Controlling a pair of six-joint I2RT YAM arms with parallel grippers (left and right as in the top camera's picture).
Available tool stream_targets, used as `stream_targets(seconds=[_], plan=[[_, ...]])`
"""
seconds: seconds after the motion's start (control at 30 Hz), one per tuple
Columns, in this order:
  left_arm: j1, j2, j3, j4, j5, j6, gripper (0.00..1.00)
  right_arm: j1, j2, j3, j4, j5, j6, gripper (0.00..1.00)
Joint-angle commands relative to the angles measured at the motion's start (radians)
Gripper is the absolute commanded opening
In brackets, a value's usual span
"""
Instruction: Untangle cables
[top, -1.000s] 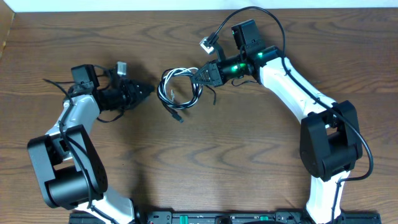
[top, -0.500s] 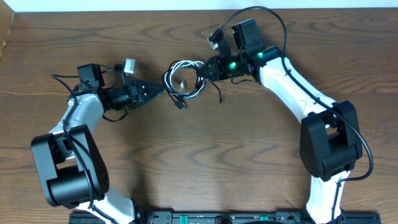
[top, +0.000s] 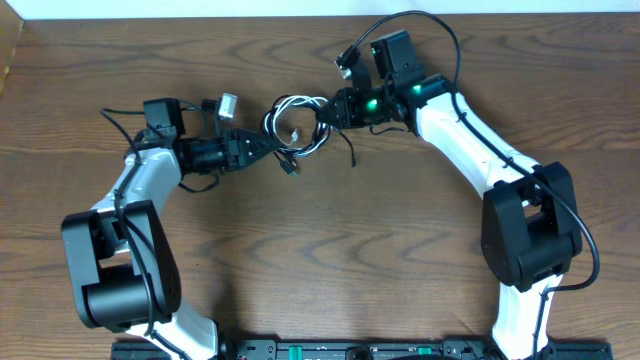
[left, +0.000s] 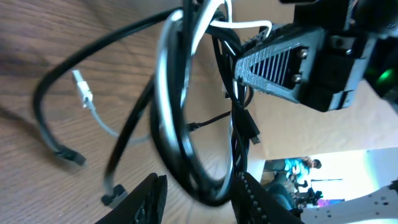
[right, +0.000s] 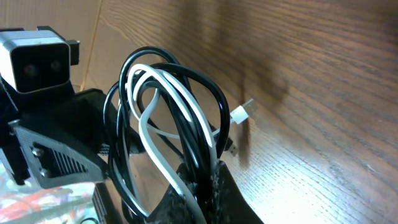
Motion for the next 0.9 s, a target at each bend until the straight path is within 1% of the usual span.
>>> stream_targets(seconds=[0.0,0.1,0.13,0.2,0.23,0.27,0.37,0.5,0.53,0.57,0.6,0.67,0.7,0.87], plan=[[-0.032,-0.011,0.004,0.021,-0.024,0.023,0.38,0.017,-0.014,0.001,0.003,-0.018,0.032,0.01],[-0.043,-0.011,0.004,0.031,-0.025,0.023,0.37,0.021,-0.014,0.001,0.003,-0.019,0.033,0.01],[-0.043,-0.011,0.004,0.031,-0.032,0.023,0.32,0.021,-0.014,0.001,0.002,-0.019,0.036,0.01],[-0.043,-0.011,0.004,0.031,-0.057,0.023,0.15,0.021,-0.014,0.001,0.002,-0.019,0.035,0.01],[-0.043,-0.011,0.004,0.031,-0.068,0.022,0.09,0.02,-0.014,0.001,0.0,-0.018,0.035,0.01],[-0.043,-0.011,0.004,0.031,-0.077,0.023,0.08,0.019,-0.014,0.001,-0.002,-0.018,0.035,0.01],[-0.042,-0.011,0.004,0.031,-0.077,0.031,0.08,0.019,-0.014,0.001,-0.004,-0.018,0.035,0.01],[-0.042,-0.011,0.004,0.031,-0.077,0.091,0.07,0.019,-0.014,0.001,-0.006,-0.002,0.035,0.02],[-0.042,-0.011,0.004,0.031,-0.077,0.099,0.07,0.019,-0.014,0.001,-0.006,0.0,0.035,0.1],[-0.042,-0.011,0.004,0.031,-0.077,0.105,0.07,0.019,-0.014,0.001,-0.006,0.0,0.035,0.25],[-0.042,-0.011,0.004,0.031,-0.081,0.105,0.08,0.018,-0.014,0.001,-0.007,0.0,0.035,0.35],[-0.042,-0.011,0.004,0.029,-0.1,0.104,0.07,0.011,-0.014,0.001,-0.006,-0.014,0.035,0.43],[-0.042,-0.011,0.004,0.026,-0.107,0.104,0.08,0.0,-0.014,0.001,-0.006,-0.056,0.035,0.47],[-0.043,-0.011,0.004,0.027,-0.111,0.105,0.08,-0.043,-0.014,0.001,-0.005,-0.237,0.048,0.48]])
